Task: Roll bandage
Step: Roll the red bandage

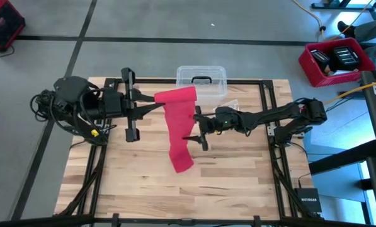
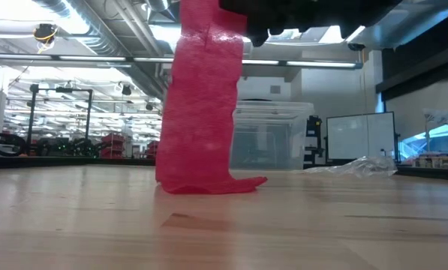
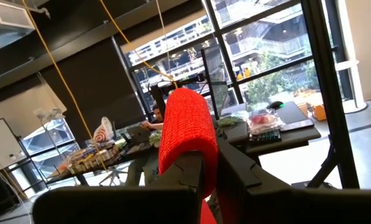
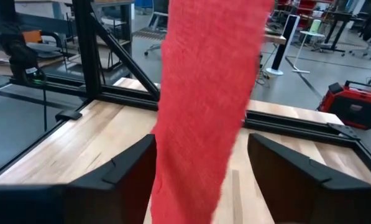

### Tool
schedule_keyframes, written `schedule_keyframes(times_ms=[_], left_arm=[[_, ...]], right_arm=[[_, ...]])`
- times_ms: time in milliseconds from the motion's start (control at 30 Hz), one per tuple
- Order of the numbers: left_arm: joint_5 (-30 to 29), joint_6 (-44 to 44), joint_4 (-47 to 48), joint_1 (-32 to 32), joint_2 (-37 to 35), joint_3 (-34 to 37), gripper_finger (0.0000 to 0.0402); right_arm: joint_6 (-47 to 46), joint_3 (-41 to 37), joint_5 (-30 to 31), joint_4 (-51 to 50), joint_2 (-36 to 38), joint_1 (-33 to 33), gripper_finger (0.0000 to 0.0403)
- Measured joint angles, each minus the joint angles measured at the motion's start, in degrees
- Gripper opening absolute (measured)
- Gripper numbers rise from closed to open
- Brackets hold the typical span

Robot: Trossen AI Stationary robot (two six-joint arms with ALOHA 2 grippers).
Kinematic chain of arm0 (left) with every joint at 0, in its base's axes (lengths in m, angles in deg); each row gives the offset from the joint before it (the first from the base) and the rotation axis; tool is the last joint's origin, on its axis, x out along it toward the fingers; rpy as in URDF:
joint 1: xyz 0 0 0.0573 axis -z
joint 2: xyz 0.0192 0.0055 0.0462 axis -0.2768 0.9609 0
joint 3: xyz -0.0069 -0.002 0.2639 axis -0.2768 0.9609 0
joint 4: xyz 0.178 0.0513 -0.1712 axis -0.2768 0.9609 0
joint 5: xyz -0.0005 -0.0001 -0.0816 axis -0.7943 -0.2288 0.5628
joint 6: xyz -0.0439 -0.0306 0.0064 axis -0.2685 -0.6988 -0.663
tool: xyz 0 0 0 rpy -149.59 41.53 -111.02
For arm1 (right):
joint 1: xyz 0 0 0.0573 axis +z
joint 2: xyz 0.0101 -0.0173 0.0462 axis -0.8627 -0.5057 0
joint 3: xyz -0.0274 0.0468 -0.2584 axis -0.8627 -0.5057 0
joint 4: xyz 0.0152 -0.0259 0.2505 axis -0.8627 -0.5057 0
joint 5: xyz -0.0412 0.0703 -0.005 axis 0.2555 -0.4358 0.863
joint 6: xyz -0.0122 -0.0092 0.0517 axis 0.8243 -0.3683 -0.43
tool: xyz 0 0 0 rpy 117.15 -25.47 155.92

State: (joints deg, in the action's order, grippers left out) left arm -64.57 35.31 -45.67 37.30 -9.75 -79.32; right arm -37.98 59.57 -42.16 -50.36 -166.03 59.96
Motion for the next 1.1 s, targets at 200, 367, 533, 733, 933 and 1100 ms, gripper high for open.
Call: schedule_keyframes(times_ms=[200, 367, 533, 733, 933, 1100], left_arm=[[0.00, 0.12, -0.15, -0.01, -0.01, 0.00, 0.0017], [-1.81, 3.35, -1.41, 0.00, -0.01, 0.00, 0.0017], [-9.12, 9.69, -4.39, -0.93, -0.01, 0.00, 0.0017], [-10.49, 11.61, -4.68, -5.15, -0.01, 0.00, 0.0017], [-11.15, 11.58, -3.38, -10.01, -0.01, 0.00, 0.0017], [-13.47, 11.52, 0.19, -13.35, -0.02, 0.29, 0.0017]], right_arm=[[0.30, 0.00, -0.95, 0.21, 0.26, 0.04, 0.0136], [4.27, 0.00, -5.17, -2.69, 2.33, 0.67, 0.0018], [6.93, 0.00, -3.03, -8.56, 7.55, 4.59, 0.0007], [7.27, 0.00, 2.54, -18.93, 16.32, 10.92, 0.0006], [2.44, 0.00, 4.43, -26.40, 23.01, 18.38, 0.0005], [-0.92, 0.00, 8.65, -29.15, 26.64, 24.89, 0.0004]])
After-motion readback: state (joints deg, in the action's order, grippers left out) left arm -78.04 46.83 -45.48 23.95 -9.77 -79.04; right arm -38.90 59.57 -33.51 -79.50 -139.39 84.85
